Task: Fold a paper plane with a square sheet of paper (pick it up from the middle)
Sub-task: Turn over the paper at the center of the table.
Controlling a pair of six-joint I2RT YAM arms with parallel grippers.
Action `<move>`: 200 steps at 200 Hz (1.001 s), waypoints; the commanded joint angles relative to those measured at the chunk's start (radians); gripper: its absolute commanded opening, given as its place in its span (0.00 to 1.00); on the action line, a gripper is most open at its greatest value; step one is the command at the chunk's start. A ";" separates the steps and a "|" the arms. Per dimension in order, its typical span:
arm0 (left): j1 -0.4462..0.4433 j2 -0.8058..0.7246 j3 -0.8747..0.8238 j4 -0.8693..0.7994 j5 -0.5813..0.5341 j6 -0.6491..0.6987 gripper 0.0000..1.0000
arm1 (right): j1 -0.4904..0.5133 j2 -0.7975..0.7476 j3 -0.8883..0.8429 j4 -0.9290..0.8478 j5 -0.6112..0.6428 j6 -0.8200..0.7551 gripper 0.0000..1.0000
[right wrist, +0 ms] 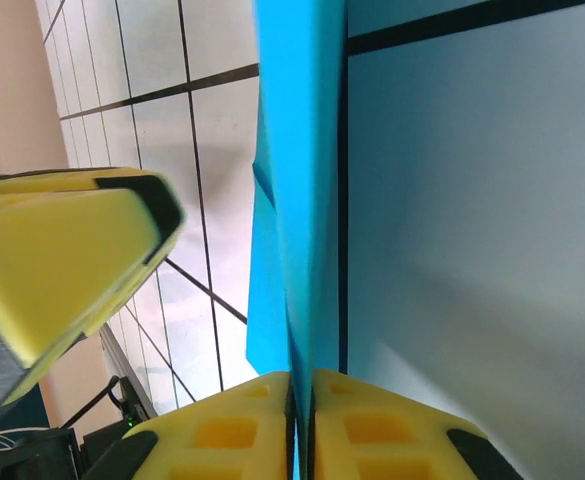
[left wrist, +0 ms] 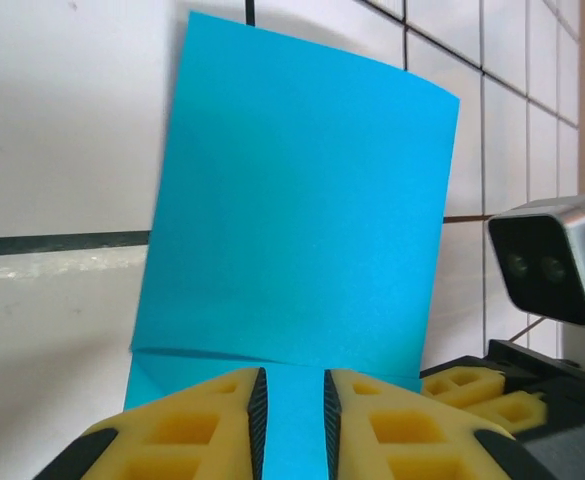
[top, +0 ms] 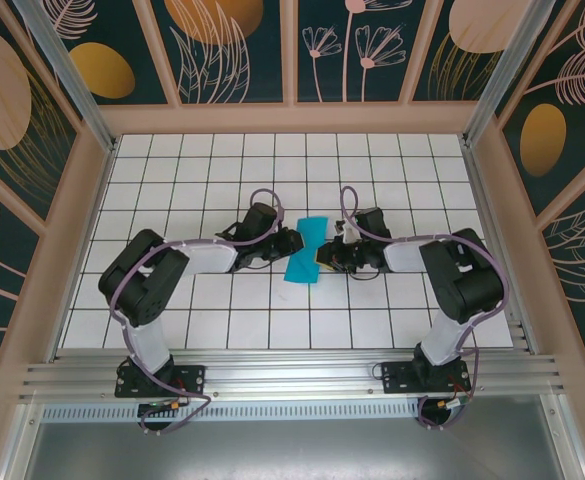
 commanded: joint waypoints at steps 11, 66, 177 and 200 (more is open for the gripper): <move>0.003 -0.126 -0.060 0.035 -0.124 -0.014 0.28 | -0.001 -0.098 0.077 -0.153 0.057 -0.077 0.07; 0.003 -0.372 -0.187 0.025 -0.380 0.003 0.34 | 0.006 -0.253 0.289 -0.598 0.381 -0.253 0.06; 0.005 -0.751 -0.415 -0.045 -0.786 -0.086 0.41 | 0.318 0.039 0.715 -1.312 1.277 -0.171 0.07; 0.003 -0.815 -0.454 -0.050 -0.825 -0.096 0.42 | 0.352 0.160 0.753 -1.320 1.212 -0.154 0.08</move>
